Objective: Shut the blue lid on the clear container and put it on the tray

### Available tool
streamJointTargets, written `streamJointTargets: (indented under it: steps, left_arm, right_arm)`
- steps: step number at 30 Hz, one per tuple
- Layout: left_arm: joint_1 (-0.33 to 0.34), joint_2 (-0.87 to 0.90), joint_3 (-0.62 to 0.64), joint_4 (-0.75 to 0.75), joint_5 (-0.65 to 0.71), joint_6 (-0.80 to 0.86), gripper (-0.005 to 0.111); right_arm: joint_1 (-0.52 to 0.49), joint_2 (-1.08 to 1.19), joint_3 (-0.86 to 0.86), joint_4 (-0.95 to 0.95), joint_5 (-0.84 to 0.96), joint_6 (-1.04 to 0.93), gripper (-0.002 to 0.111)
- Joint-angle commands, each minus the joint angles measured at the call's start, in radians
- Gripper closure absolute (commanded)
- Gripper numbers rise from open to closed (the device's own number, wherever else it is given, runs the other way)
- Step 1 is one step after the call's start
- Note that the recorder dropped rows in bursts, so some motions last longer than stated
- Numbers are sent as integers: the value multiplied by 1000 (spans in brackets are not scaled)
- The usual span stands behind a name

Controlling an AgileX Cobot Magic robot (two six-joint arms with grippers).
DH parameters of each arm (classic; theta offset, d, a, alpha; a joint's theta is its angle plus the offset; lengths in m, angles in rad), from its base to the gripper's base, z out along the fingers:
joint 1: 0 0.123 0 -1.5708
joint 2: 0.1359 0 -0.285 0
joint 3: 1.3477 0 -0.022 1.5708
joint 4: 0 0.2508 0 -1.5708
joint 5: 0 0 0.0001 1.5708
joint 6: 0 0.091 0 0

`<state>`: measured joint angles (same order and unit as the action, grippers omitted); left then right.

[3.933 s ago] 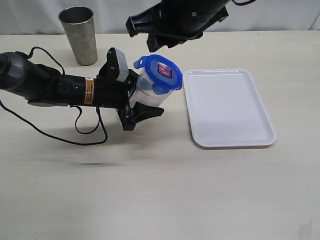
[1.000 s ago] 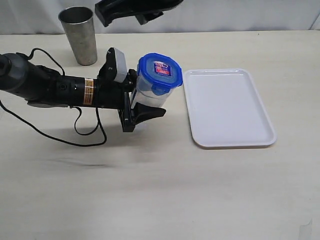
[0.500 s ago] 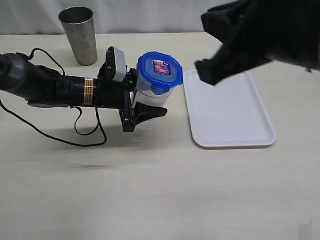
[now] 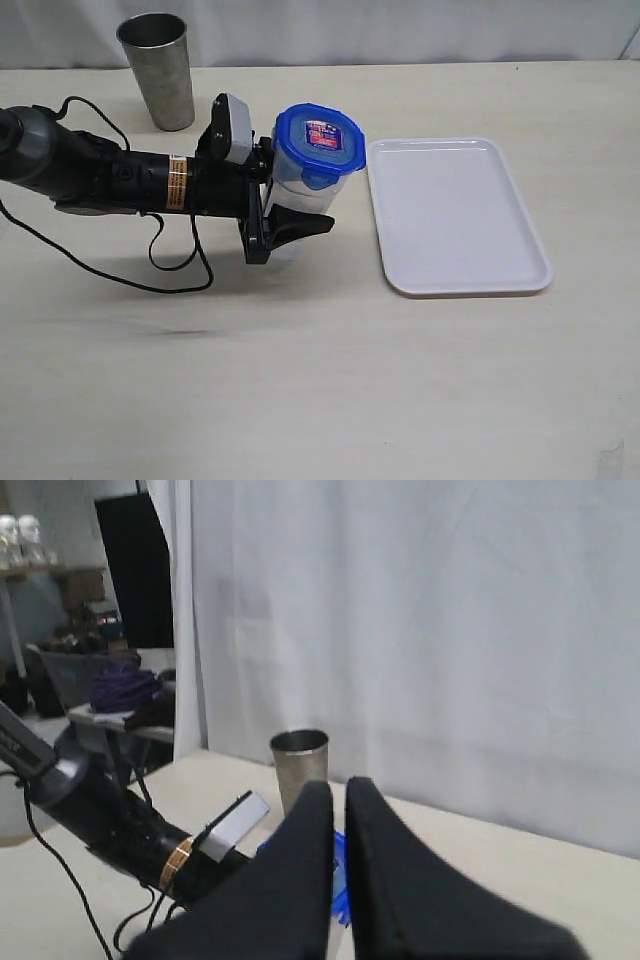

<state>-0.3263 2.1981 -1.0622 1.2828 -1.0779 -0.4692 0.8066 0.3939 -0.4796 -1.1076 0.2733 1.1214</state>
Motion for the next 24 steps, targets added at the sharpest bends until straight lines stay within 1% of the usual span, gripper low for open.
streamJointTargets:
  steps: [1, 8, 16, 17, 20, 24]
  left_arm:
    - [1, -3, 2, -13, -27, 1, 107]
    - [1, -3, 2, -19, -24, 1, 107]
    - [1, -3, 2, -9, -24, 1, 107]
    - [1, -3, 2, -9, -24, 1, 107]
    - [1, -3, 2, -9, -24, 1, 107]
    - [1, -3, 2, -9, -26, 1, 107]
  right_arm:
    - [-1, -117, 20, -8, 1, 12, 104]
    - [-1, -287, 20, -8, -7, 12, 104]
    - [-1, -342, 22, 1, -7, 12, 104]
    - [-1, -351, 22, 40, -7, 12, 104]
    - [-24, -394, 31, 331, -8, 12, 104]
    - [-147, -394, 39, 425, 3, 12, 104]
